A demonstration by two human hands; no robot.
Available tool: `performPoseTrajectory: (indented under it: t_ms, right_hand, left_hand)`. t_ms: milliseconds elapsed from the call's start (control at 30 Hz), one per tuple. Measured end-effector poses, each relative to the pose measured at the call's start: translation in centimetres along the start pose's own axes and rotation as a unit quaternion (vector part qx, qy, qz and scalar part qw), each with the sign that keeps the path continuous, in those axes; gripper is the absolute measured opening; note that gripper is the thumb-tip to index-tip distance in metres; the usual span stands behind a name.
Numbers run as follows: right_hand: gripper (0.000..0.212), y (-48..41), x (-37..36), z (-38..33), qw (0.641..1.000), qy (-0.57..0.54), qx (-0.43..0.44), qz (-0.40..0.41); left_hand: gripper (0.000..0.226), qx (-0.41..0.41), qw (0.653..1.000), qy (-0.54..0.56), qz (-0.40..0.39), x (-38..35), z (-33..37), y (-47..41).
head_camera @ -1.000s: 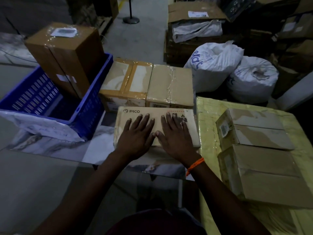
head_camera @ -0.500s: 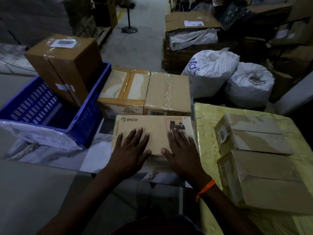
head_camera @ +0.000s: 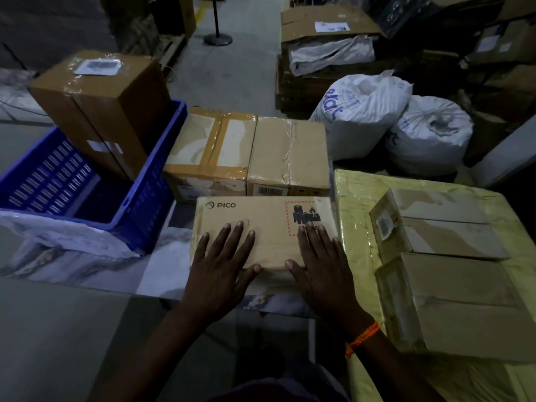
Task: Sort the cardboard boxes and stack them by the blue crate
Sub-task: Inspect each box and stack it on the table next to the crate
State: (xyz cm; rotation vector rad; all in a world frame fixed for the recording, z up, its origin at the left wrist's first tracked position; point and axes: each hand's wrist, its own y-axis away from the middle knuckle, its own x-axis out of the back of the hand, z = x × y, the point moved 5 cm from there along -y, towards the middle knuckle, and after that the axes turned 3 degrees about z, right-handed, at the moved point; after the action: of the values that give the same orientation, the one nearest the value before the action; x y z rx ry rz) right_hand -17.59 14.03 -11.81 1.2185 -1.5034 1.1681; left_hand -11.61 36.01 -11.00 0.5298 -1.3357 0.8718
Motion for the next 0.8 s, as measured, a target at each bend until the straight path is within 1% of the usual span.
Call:
performPoseTrajectory:
  t_ms: [133,367,433,467,500,533,600,633,667,700,733,767,800]
  right_hand:
    - [0.076,0.1,0.1,-0.1,1.000,-0.003,-0.007,0.020]
    - [0.078,-0.1,-0.1,-0.3,1.000,-0.013,-0.026,0.003]
    - [0.079,-0.1,0.1,-0.4,0.999,-0.032,-0.030,0.002]
    - [0.078,-0.3,0.6,-0.2,0.997,-0.059,-0.041,0.004]
    - [0.077,-0.6,1.6,-0.1,0.994,-0.090,-0.058,0.016]
    - [0.075,-1.2,2.8,0.2,0.989,-0.117,-0.077,0.048]
    - [0.068,-2.6,4.5,2.2,0.971,-0.165,-0.132,0.114]
    - [0.067,-3.6,4.4,3.7,0.955,-0.204,-0.186,0.110]
    - [0.067,-4.7,4.3,5.0,0.934,-0.251,-0.241,0.082]
    - [0.065,-5.6,3.9,5.9,0.906,-0.304,-0.291,0.046]
    - [0.058,-6.2,3.6,6.1,0.874,-0.364,-0.322,0.014]
    - [0.048,-6.5,3.3,5.9,0.849,-0.413,-0.330,-0.010]
    - [0.038,-6.5,3.3,5.4,0.839,-0.439,-0.320,-0.022]
  left_hand:
    - [0.069,-0.001,1.000,-0.004,0.007,-0.1,0.0,-0.1]
    - [0.069,0.002,1.000,0.016,0.006,0.4,0.3,-0.1]
    - [0.069,0.022,0.998,0.054,0.010,0.6,0.0,-0.1]
    - [0.069,0.035,0.995,0.087,0.020,1.2,-0.4,-0.2]
    - [0.068,0.045,0.991,0.122,0.030,2.0,-1.0,-0.6]
    - [0.066,0.053,0.986,0.150,0.044,3.0,-1.7,-1.1]
    - [0.063,0.084,0.978,0.173,0.076,4.3,-4.1,-2.3]
    - [0.063,0.117,0.973,0.180,0.085,4.4,-5.6,-2.9]
    - [0.062,0.159,0.964,0.197,0.082,4.3,-7.0,-3.5]
    - [0.059,0.201,0.948,0.238,0.067,4.0,-8.0,-4.0]
    - [0.053,0.238,0.923,0.297,0.049,3.7,-8.6,-4.4]
    - [0.043,0.267,0.889,0.371,0.036,3.4,-8.6,-4.5]
    - [0.035,0.290,0.851,0.438,0.024,2.9,-8.4,-4.5]
